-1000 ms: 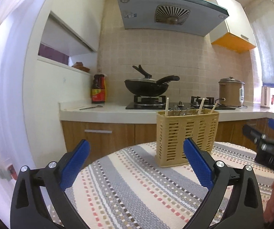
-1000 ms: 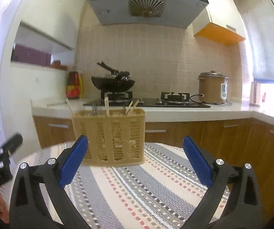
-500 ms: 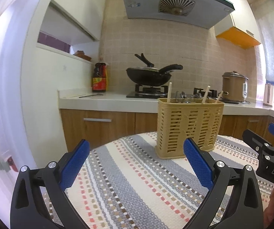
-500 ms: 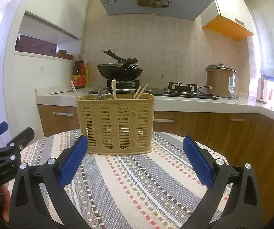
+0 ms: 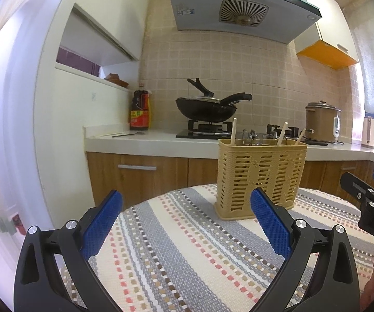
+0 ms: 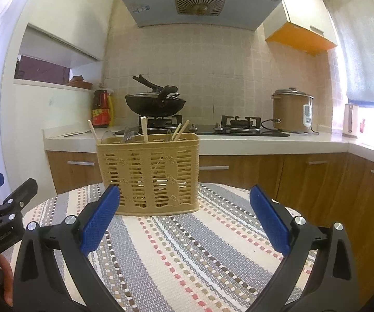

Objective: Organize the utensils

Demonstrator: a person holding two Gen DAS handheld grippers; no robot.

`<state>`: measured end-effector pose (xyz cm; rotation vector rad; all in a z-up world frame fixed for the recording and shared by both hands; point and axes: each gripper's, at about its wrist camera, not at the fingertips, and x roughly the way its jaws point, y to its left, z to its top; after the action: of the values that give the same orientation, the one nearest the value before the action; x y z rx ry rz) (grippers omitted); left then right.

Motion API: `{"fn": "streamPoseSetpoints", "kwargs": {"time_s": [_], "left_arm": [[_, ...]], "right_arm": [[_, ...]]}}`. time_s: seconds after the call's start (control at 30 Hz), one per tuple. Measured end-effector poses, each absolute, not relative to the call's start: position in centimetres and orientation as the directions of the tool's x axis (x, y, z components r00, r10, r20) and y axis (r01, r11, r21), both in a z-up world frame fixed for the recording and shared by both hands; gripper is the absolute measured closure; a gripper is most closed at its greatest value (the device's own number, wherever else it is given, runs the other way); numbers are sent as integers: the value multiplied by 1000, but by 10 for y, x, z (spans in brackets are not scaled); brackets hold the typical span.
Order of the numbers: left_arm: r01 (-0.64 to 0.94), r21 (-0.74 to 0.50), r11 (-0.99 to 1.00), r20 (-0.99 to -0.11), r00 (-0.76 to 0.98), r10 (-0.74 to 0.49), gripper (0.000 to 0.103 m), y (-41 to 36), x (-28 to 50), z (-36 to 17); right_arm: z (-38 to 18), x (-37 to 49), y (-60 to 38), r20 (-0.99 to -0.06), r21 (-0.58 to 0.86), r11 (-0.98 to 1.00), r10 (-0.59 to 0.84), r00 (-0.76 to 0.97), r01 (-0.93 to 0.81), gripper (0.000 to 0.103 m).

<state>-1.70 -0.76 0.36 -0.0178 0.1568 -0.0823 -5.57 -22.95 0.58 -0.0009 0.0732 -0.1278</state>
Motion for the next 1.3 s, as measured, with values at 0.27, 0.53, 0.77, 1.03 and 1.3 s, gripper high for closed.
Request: {"fn": "streamPoseSetpoints", "kwargs": {"time_s": [0.27,0.53,0.77,1.03,1.3], "left_arm": [[76,-11,997,-161,984,-77,8,-10,-17,3],[89,-6,996,-168,982,-88,8,-12,-16,2],[85,-9,996,-169,982,-85,8,-11,-16,1],[67,8,998,-173,983,-65,8,-14,-15,1],[62,13,998,-177,982,-59,8,-13,-15,0]], "right_arm": [[5,-56,-230,-74,-7,991,-136,988,136,8],[4,-56,-230,-77,-12,990,-139,987,139,8],[4,-55,-231,-81,-15,990,-138,987,137,8],[4,-54,-229,-85,-22,991,-136,987,135,8],[4,-54,-229,-85,-24,991,-137,987,135,8]]}}
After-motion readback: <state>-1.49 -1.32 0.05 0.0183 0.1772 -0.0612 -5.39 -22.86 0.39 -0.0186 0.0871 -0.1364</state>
